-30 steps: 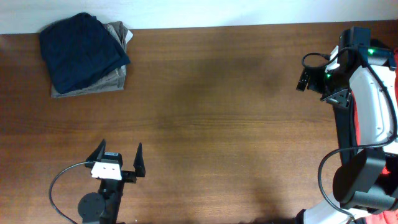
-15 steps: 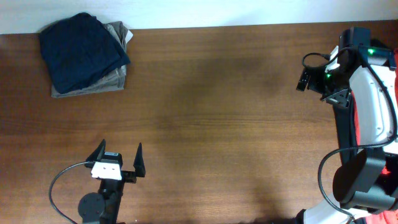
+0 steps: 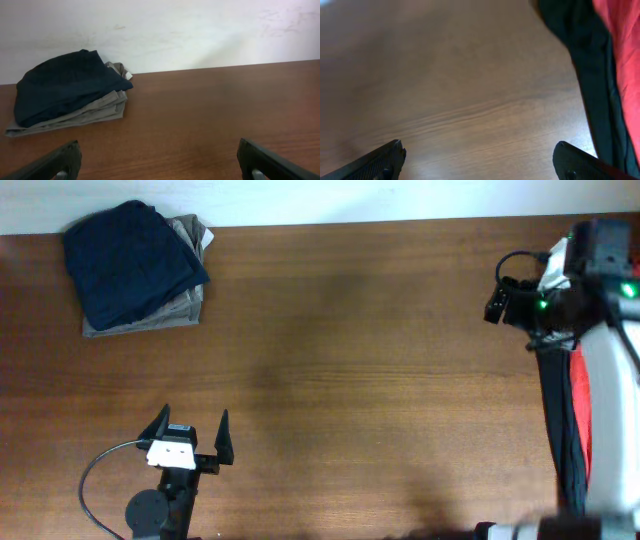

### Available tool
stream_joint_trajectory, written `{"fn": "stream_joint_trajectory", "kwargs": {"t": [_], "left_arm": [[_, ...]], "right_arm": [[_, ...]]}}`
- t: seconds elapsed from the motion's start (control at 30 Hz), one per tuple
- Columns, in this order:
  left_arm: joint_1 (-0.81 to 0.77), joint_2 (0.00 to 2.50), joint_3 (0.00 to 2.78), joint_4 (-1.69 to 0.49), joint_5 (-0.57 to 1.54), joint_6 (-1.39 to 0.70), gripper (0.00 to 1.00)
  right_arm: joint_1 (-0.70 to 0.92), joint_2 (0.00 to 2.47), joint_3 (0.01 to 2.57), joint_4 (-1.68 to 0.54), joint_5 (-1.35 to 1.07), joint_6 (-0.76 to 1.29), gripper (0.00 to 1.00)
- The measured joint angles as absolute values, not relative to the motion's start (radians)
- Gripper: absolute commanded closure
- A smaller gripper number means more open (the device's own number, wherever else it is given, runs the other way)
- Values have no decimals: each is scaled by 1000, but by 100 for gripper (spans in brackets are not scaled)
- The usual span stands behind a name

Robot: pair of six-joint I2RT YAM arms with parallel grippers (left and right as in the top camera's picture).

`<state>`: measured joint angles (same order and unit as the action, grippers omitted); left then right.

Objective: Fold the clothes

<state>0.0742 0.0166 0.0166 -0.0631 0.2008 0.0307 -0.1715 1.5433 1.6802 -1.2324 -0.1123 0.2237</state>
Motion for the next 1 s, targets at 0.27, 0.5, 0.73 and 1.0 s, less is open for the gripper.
{"fn": "stream_joint_trajectory", "kwargs": {"t": [0.27,0.5,0.73,1.0], "left_arm": [[74,16,17,-63,201,31,1],[74,15,17,-64,200,31,1],[74,15,17,-64,200,31,1],[74,15,17,-63,200,31,1]], "right_arm": [[-45,1213,1661,-1149,-36,224,1],[-33,838,1296,-845,-15,225,1],[-33,432,814,-625,-31,224,1],[-14,142,455,-376,-80,216,1]]}}
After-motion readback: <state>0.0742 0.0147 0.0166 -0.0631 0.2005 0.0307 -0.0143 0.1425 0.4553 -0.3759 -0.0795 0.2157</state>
